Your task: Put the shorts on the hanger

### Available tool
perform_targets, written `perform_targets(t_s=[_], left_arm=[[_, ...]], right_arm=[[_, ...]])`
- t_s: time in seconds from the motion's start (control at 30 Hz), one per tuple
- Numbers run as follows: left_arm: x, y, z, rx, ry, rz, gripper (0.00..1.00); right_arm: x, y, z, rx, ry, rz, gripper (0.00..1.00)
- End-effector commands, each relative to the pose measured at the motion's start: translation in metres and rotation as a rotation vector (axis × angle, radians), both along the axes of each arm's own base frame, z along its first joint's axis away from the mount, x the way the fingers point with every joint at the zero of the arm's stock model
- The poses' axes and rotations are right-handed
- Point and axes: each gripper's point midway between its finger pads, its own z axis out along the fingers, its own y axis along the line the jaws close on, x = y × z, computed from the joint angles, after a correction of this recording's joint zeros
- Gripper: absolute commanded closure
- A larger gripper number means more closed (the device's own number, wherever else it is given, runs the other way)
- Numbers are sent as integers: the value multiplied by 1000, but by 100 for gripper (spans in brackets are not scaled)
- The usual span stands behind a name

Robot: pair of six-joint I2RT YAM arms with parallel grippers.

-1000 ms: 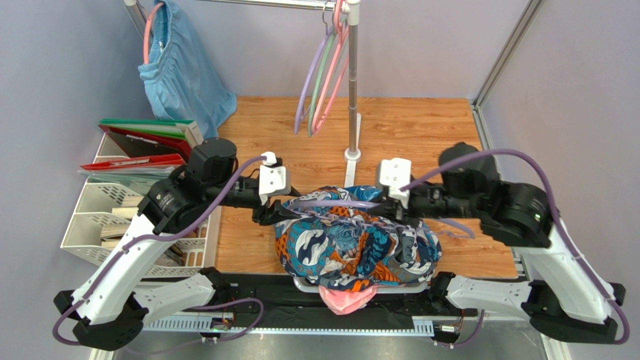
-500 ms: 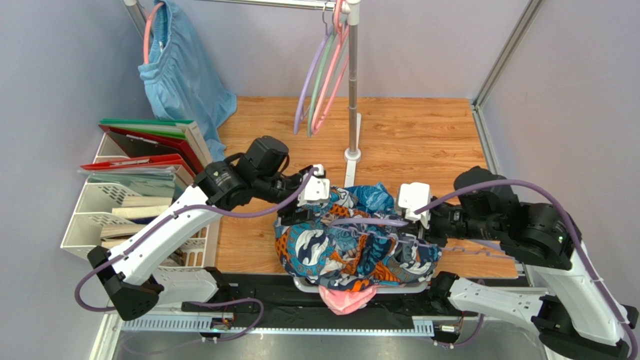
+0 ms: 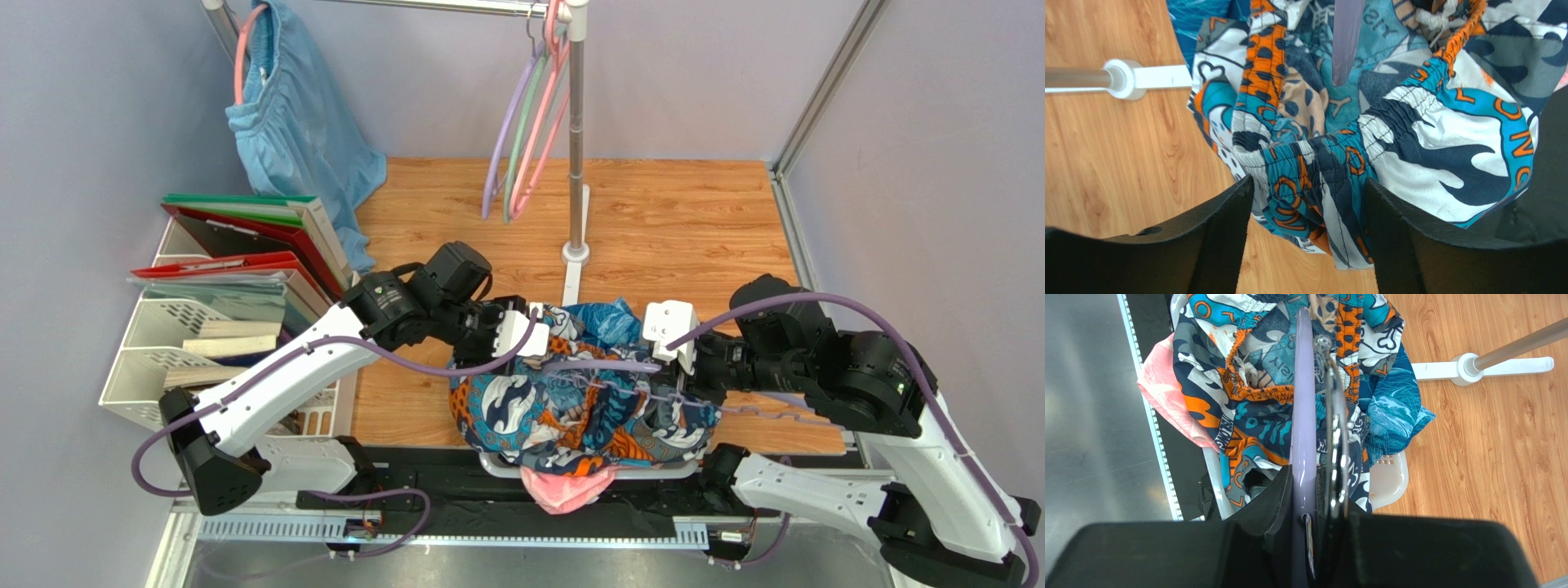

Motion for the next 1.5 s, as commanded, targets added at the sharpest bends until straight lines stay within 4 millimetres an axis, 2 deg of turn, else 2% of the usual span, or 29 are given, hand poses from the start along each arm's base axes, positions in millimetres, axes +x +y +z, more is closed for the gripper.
perform_targets(t_s=[0.0, 0.03, 0.07, 0.13, 0.2, 0.23, 0.33, 0.47, 0.6, 0.8, 0.97, 1.1, 1.23, 1.37, 1.47], left_arm=[[-4, 3, -1, 23, -20, -37, 37], [-6, 3, 0, 23, -16, -48, 42], [-8, 5, -1, 28, -12, -53, 54], [-12, 8, 0, 25, -10, -59, 69], [-16, 8, 8, 2, -16, -70, 79], [-17, 9, 11, -8, -20, -74, 87], [-23, 8, 25, -45, -28, -94, 99], [-31, 9, 44, -98, -54, -134, 100], [-37, 10, 53, -127, -67, -162, 100], [-32, 8, 60, -143, -70, -122, 97], [-30, 1, 77, -210, -86, -104, 95], [-25, -1, 78, -202, -89, -87, 94], [-37, -2, 82, -231, -64, -139, 95], [-59, -4, 99, -295, -10, -212, 100], [-65, -3, 108, -321, -2, -225, 100]], right_arm=[[5, 16, 16, 91, -34, 14, 100], [6, 17, 15, 90, -34, 15, 100], [8, 17, 15, 89, -33, 7, 100], [11, 17, 15, 86, -43, -6, 100], [14, 16, 17, 88, -63, -15, 100], [15, 14, 18, 91, -77, -21, 100], [17, 13, 20, 117, -109, -25, 100], [18, 17, 25, 154, -140, -7, 100], [18, 21, 34, 194, -188, 25, 100], [0, 26, 48, 268, -192, 118, 100], [-13, 29, 46, 280, -140, 167, 100], [-22, 30, 45, 279, -106, 204, 100], [-17, 31, 41, 277, -109, 183, 100], [0, 38, 40, 292, -150, 128, 100], [6, 41, 45, 321, -179, 113, 100]])
